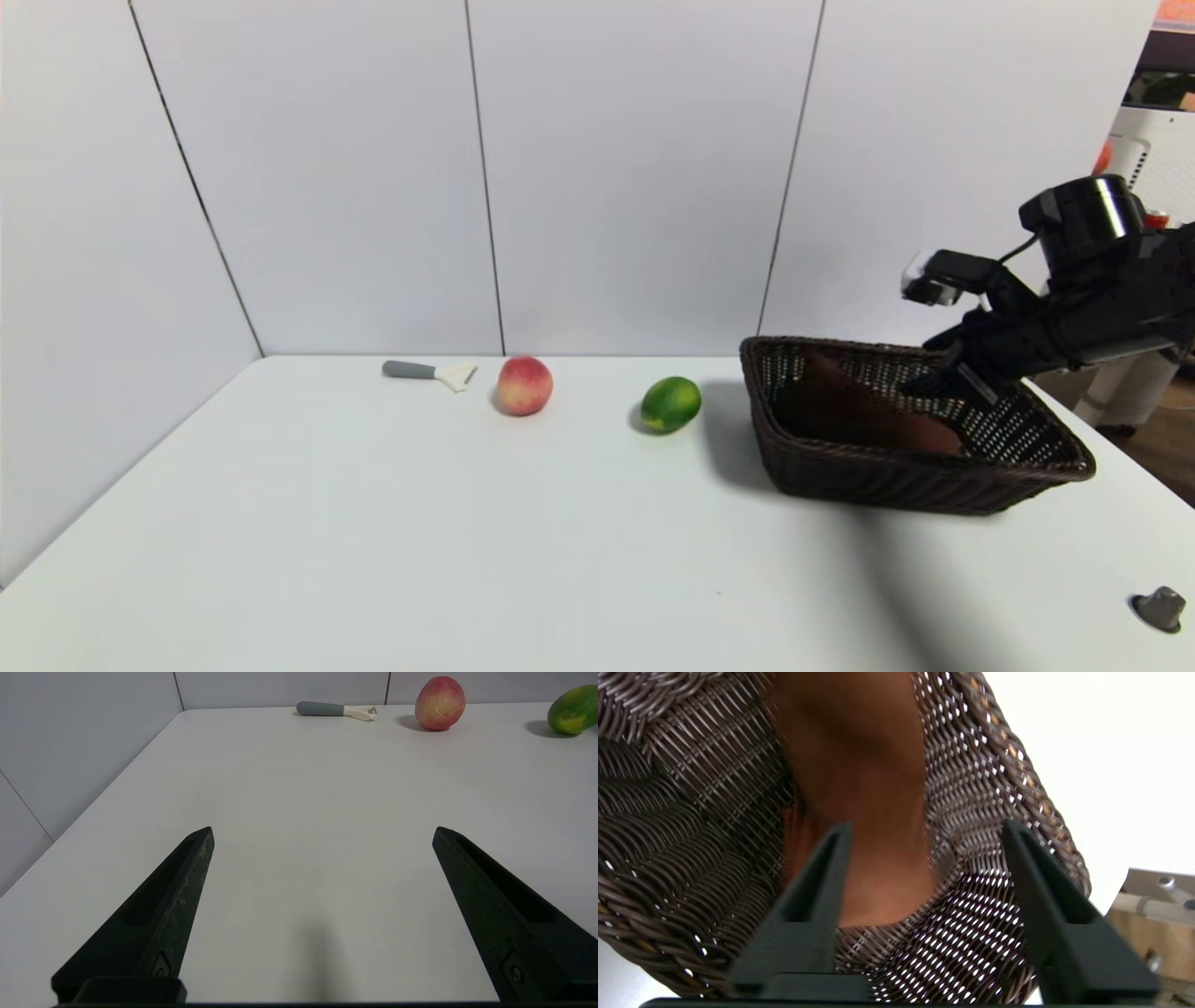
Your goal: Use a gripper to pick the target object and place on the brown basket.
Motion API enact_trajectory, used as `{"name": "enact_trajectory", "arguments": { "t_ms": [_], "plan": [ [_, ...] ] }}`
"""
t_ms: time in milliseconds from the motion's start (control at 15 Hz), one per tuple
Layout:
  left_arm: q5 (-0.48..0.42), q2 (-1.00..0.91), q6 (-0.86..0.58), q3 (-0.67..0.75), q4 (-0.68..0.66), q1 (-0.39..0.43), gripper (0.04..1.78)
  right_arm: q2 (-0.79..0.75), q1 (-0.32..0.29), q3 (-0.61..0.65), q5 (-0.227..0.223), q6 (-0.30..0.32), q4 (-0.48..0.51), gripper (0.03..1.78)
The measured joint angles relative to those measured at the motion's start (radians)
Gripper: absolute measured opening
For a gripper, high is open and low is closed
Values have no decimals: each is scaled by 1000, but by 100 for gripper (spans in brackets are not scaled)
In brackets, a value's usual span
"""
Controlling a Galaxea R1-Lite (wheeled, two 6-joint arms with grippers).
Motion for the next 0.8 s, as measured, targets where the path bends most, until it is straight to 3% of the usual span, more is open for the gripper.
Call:
{"name": "enact_trajectory", "arguments": {
  "t_ms": [467,600,800],
  "plan": [
    [0,0,0,0,0,0,169,-37,-40,-1,-2,35,-30,149],
    [0,0,1,0,0,0,169,-83,-50,4,-5,121,-34,154],
    [0,0,0,0,0,0,169,-192,-48,38,-8,296,-30,159]
  ]
}}
